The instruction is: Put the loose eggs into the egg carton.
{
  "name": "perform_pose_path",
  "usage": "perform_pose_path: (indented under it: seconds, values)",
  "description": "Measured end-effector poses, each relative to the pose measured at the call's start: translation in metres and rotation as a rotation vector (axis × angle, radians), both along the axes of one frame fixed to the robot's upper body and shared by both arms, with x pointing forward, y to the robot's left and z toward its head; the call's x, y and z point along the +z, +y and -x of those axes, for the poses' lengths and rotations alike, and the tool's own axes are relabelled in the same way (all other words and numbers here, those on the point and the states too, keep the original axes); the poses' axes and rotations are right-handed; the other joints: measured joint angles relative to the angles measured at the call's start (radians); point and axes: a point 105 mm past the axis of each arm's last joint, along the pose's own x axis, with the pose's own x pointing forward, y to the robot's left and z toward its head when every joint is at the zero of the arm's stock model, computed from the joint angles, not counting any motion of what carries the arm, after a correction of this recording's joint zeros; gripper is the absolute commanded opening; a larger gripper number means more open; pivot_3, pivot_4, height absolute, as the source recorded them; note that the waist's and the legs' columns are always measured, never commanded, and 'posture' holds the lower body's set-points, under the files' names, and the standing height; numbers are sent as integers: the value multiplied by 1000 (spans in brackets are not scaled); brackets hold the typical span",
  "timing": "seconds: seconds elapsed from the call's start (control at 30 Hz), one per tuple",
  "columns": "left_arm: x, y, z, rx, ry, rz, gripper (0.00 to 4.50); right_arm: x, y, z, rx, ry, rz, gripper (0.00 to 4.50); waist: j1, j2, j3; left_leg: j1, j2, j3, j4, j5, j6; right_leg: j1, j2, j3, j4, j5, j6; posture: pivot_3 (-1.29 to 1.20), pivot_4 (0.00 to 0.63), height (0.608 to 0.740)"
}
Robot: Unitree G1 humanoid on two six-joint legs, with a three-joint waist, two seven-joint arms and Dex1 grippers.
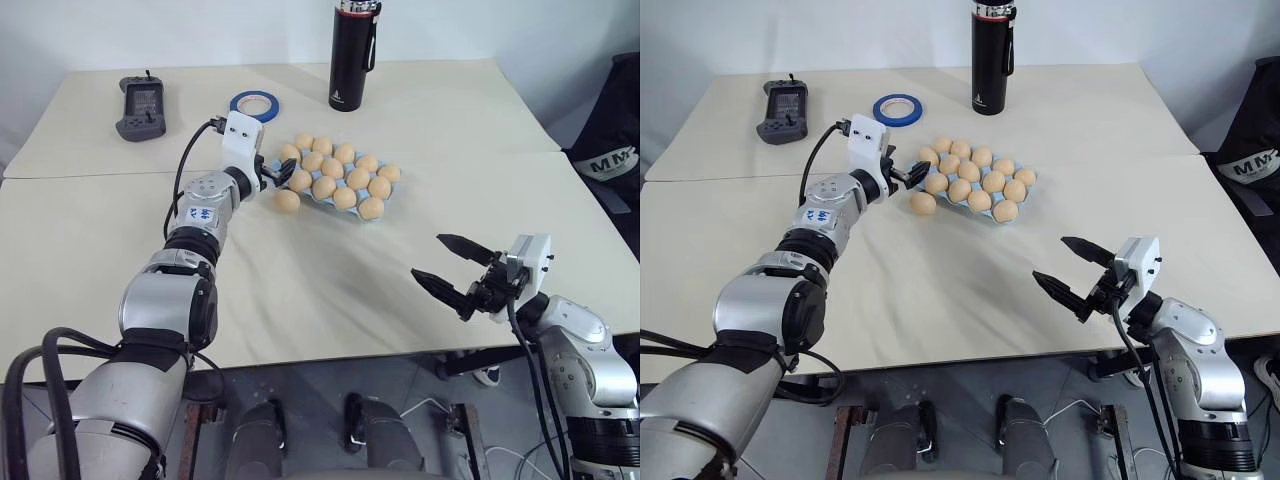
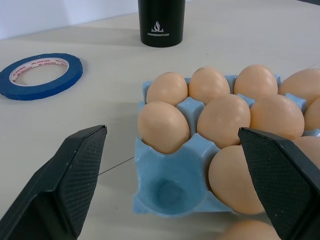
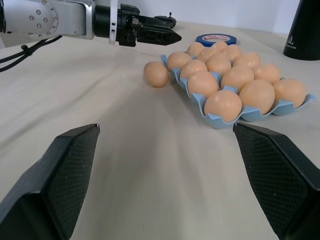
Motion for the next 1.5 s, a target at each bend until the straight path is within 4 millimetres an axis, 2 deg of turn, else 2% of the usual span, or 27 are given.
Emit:
perform_pose_path:
  seconds: [0.2,0.37,0.53,0.63,0.73,0.87,0.97,1.1,1.2,1.3,1.5]
  values:
    - [-1,-4,2,-40,-2,-24,4490,1,0,-1,2,-1,0,4500,0,0,0,0,0,0,0,0,0,0,0,0,0,0,0,0,150,740]
    - [-5,-7,14,-197,-12,-81,4490,1,2,1,1,2,2,4500,-3,0,0,1,0,1,0,0,0,0,0,0,1,0,0,0,150,740]
    - [-21,13,37,-261,-16,-125,4490,-6,-2,6,-16,34,1,4500,-5,0,0,1,1,0,0,0,0,0,0,1,4,0,0,0,150,740]
    - [-35,10,54,-295,10,-127,4490,-6,-2,7,-18,39,-1,4500,-1,0,0,1,1,0,4,0,0,0,0,1,7,0,0,0,150,740]
    - [-41,-5,73,-355,27,-109,4490,-2,0,4,-11,29,-2,4500,2,0,0,0,1,-1,9,-2,-4,0,0,1,9,0,-1,0,150,740]
    - [-29,-16,91,-400,10,-76,4490,1,1,3,-6,22,-2,4500,0,0,0,0,1,-1,10,-2,-4,1,1,2,4,4,-4,0,150,740]
    - [-23,-15,102,-403,10,-68,4490,1,1,3,-4,24,-1,4500,-2,1,-1,0,2,-5,8,-2,-4,4,5,2,-8,9,-11,0,150,740]
    - [-42,-7,118,-384,86,-67,4490,-4,0,7,-7,41,1,4500,-11,4,-2,0,3,-8,6,-2,-4,7,11,5,-19,12,-12,0,150,740]
    - [-55,-10,124,-390,141,-60,4490,-4,0,6,-10,49,1,4500,-9,4,-2,-1,3,-8,6,-2,-4,5,12,6,-19,12,-12,0,150,740]
    - [-59,-17,126,-409,156,-69,4490,-3,1,5,-10,45,1,4500,-1,4,-2,0,3,-7,5,-2,-4,4,13,7,-19,12,-12,0,150,740]
    - [-76,-17,123,-397,206,-91,4490,-2,1,5,-10,41,1,4500,0,4,-2,-1,3,-5,5,-2,-4,1,13,11,-19,12,-13,0,150,740]
